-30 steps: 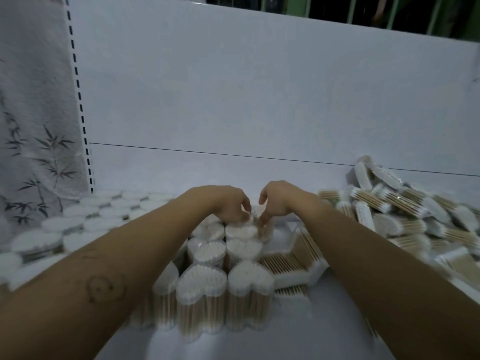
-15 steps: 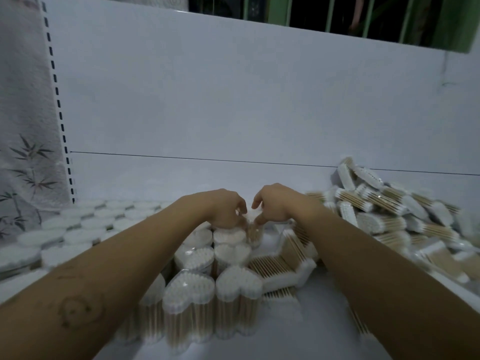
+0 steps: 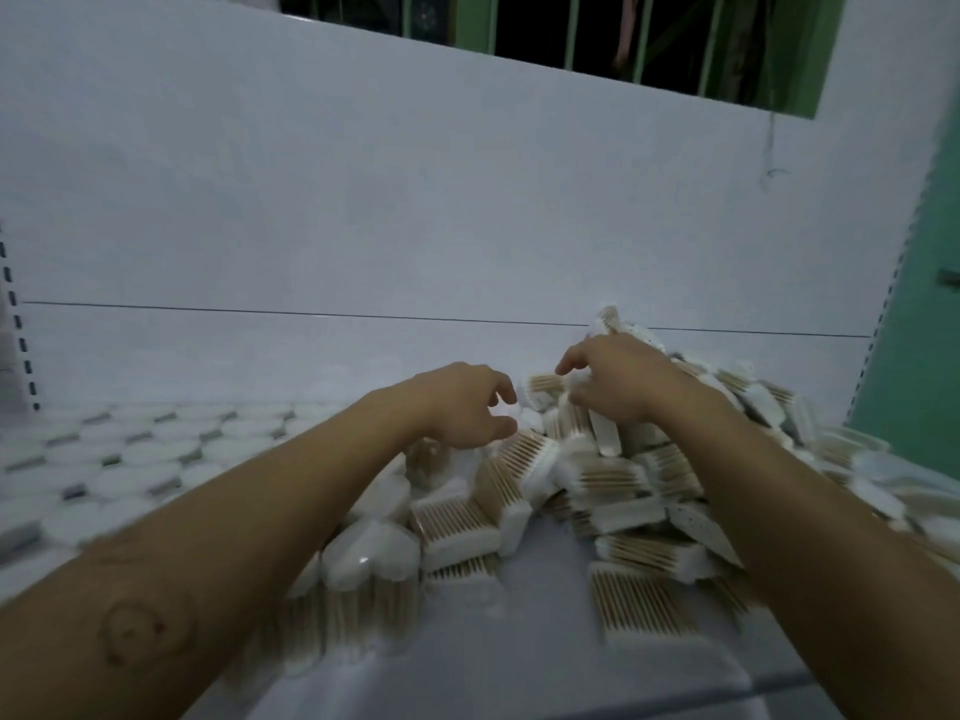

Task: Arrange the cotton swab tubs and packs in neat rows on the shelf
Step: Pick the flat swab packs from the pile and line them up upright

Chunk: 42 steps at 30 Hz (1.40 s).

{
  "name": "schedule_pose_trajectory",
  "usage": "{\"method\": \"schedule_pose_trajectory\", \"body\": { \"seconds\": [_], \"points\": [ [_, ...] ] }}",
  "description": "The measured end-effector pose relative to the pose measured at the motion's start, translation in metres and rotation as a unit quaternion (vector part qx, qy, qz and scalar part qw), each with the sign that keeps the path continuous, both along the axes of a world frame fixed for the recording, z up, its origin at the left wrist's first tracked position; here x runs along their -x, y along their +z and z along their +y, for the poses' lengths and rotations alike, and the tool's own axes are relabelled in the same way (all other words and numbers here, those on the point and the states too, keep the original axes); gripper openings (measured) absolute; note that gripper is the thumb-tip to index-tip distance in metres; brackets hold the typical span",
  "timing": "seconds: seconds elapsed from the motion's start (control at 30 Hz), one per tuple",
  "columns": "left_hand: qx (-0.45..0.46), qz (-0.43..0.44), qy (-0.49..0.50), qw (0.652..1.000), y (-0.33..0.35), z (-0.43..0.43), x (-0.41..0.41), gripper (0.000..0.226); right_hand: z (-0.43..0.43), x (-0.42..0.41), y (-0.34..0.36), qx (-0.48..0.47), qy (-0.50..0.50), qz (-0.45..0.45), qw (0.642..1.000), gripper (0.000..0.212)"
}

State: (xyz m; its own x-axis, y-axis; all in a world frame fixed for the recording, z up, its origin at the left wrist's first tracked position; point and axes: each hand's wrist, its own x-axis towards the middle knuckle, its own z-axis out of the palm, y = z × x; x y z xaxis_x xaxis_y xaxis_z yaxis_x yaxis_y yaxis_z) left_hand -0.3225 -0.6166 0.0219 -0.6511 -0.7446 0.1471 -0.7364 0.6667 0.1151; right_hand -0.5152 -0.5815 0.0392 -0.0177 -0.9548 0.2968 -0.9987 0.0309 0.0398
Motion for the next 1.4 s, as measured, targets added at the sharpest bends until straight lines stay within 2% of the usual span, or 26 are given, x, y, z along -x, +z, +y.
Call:
{"method": "schedule_pose_trajectory", "body": {
  "seconds": [0.13,0.33,0.57,0.67,0.8,0.9,0.97,1.0,1.07,1.2,1.3,1.4],
  "points": [
    [0.010,0.001,0.019,1.000,0.009,0.002,0.014,0.048,0.000,0.017,0.001,0.031,-0.006,0.002,1.000,0.037],
    [0.007,0.008,0.085,0.996,-0.003,-0.007,0.039,0.050,-0.040,0.002,0.006,0.030,0.011,0.090,0.995,0.034],
    [-0.008,0.032,0.142,0.989,-0.001,0.001,0.045,0.048,-0.071,0.000,-0.004,-0.079,0.016,0.132,0.988,0.028],
    [-0.008,0.048,0.160,0.986,0.001,0.009,0.046,0.046,-0.076,0.001,-0.007,-0.039,0.014,0.155,0.987,0.021],
    [0.004,0.063,0.187,0.980,0.004,0.020,0.049,0.043,-0.078,0.007,-0.007,0.009,0.040,0.148,0.988,0.026],
    [0.001,0.087,0.215,0.973,0.005,0.027,0.048,0.044,-0.078,0.016,0.005,0.054,0.080,0.053,0.994,0.031],
    [0.010,0.117,0.232,0.966,0.008,0.030,0.048,0.049,-0.072,0.022,0.018,0.042,0.132,-0.090,0.986,0.050],
    [0.014,0.134,0.238,0.962,0.010,0.031,0.049,0.053,-0.067,0.023,0.024,0.031,0.169,-0.164,0.972,0.060],
    [0.018,0.173,0.247,0.953,0.014,0.035,0.050,0.063,-0.053,0.024,0.030,0.025,0.239,-0.291,0.926,0.063],
    [0.031,0.296,0.236,0.925,0.013,0.047,0.047,0.078,-0.030,0.019,0.023,-0.045,0.292,-0.512,0.807,0.047],
    [0.053,0.400,0.208,0.891,0.005,0.055,0.044,0.080,-0.018,0.011,0.015,-0.087,0.303,-0.599,0.736,0.039],
    [0.062,0.452,0.209,0.865,-0.004,0.058,0.035,0.088,-0.013,0.003,0.008,-0.089,0.322,-0.616,0.714,0.037]
  ]
}}
